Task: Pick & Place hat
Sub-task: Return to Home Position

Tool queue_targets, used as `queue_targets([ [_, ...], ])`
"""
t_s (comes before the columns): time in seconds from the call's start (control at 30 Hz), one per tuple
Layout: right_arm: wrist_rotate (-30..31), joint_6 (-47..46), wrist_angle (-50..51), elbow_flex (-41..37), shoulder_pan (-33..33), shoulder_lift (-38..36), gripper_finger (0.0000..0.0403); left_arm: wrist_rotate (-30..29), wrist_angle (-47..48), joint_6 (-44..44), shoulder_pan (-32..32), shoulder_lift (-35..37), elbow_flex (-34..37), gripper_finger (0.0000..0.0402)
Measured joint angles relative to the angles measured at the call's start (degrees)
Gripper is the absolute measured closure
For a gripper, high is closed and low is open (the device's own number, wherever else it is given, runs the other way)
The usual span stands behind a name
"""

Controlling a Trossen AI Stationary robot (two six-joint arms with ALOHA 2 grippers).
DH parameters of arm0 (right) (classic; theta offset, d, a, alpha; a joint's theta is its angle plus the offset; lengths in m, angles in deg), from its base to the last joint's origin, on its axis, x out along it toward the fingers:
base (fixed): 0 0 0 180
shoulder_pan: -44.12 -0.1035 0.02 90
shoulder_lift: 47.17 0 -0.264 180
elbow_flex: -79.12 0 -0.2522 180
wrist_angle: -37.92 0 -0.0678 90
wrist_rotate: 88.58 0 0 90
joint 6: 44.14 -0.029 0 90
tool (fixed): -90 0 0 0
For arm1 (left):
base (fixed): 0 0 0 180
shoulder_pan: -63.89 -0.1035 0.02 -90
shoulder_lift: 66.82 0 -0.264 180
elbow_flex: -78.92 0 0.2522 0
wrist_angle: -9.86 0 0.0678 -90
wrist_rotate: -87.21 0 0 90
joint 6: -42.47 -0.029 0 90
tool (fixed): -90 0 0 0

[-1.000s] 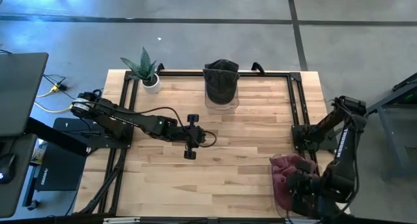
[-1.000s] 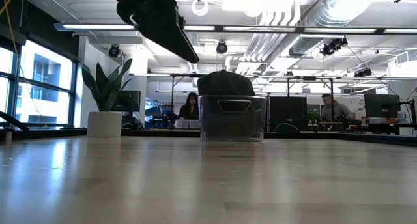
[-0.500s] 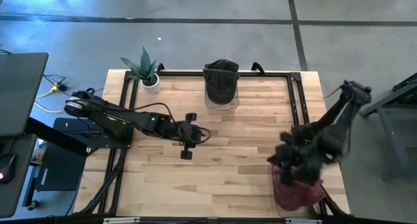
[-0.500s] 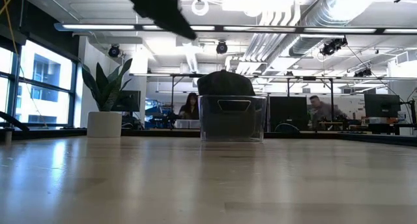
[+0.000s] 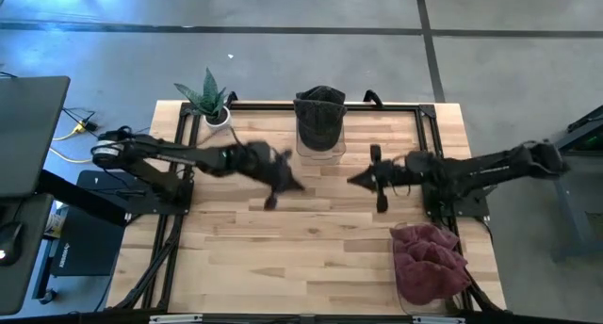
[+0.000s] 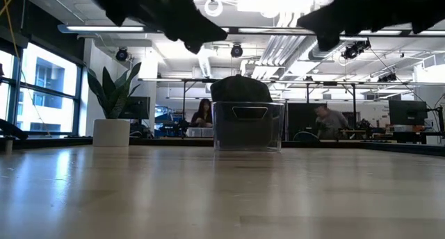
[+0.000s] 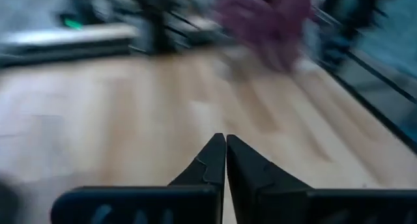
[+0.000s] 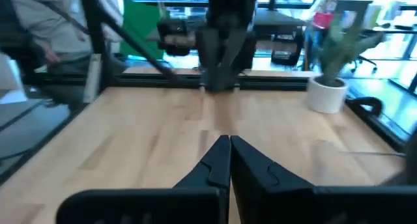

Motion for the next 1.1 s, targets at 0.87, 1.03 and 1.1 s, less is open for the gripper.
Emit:
queue_targets([
  [0.87, -18.95, -6.65, 20.91, -2.99, 10.15, -25.43, 0.0397, 0.71, 7.96, 5.60, -16.62, 42.37, 25.77, 0.0401],
  [1.03, -18.95, -11.24, 17.31, -9.40, 7.89, -29.80, 0.0401, 1.54, 7.96, 6.81, -16.60, 50.61, 31.64, 0.0401],
  [1.1, -18.91, -13.78, 12.56, -12.16, 6.86, -31.46, 0.0401, 1.59, 7.34, 9.84, -16.51, 54.00, 33.30, 0.0401],
])
